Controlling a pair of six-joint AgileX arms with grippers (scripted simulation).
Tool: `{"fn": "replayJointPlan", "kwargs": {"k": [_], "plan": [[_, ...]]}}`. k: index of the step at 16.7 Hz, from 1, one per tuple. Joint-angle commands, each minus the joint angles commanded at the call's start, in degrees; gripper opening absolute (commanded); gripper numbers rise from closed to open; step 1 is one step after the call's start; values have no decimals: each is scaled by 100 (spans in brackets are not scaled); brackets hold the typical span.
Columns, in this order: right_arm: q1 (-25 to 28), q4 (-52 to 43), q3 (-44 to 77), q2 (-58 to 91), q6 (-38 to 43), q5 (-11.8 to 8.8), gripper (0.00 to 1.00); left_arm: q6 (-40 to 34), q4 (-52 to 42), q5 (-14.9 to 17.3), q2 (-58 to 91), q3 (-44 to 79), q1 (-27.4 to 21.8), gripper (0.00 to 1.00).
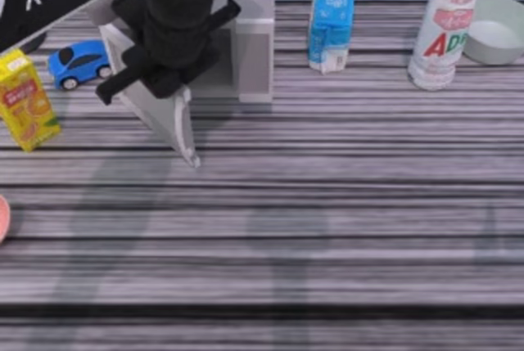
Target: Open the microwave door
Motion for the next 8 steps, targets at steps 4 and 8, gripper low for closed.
{"fn": "replayJointPlan", "kwargs": {"k": [4, 8], "plan": [[0, 0, 0, 0, 0, 0, 100, 0, 0, 0, 0, 0, 0, 0], [0, 0, 0, 0, 0, 0, 100, 35, -123, 75, 96, 48, 6, 0]]}}
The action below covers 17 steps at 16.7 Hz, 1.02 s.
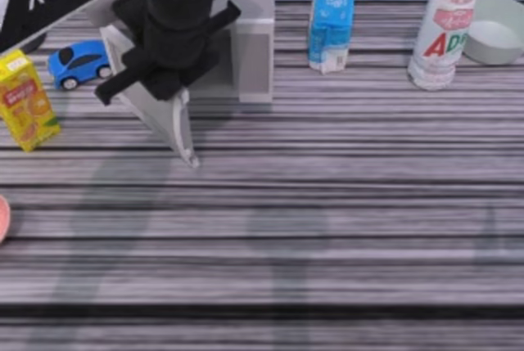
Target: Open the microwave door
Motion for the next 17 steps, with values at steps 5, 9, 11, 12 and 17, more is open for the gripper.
{"fn": "replayJointPlan", "kwargs": {"k": [5, 9, 11, 12, 17], "plan": [[0, 0, 0, 0, 0, 0, 100, 127, -459, 515, 207, 608, 172, 0], [0, 0, 0, 0, 0, 0, 100, 287, -947, 1061, 416, 1206, 361, 0], [0, 0, 0, 0, 0, 0, 100, 366, -1168, 1302, 510, 1449, 447, 0], [0, 0, 0, 0, 0, 0, 100, 400, -1261, 1401, 549, 1546, 484, 0], [0, 0, 0, 0, 0, 0, 100, 463, -1427, 1578, 619, 1717, 549, 0]]}}
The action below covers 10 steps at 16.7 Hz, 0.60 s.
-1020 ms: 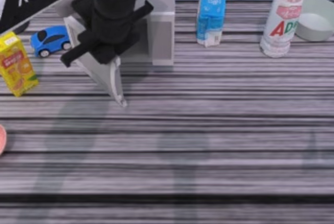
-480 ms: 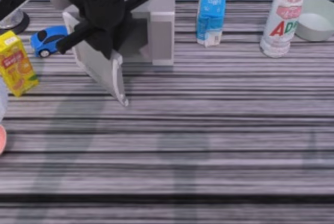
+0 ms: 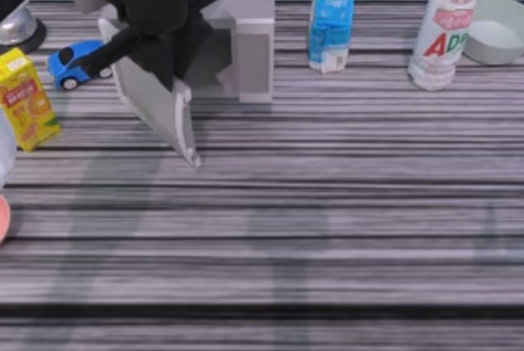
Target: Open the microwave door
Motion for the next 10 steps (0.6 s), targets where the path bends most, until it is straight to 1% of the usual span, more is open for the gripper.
{"fn": "replayJointPlan", "kwargs": {"k": [3, 8, 10], "plan": [[0, 0, 0, 0, 0, 0, 100, -10, 44, -5, 14, -24, -22, 0], [0, 0, 0, 0, 0, 0, 100, 2, 502, -1, -112, -621, 3, 0], [0, 0, 0, 0, 0, 0, 100, 3, 540, -1, -122, -661, 4, 0]]}}
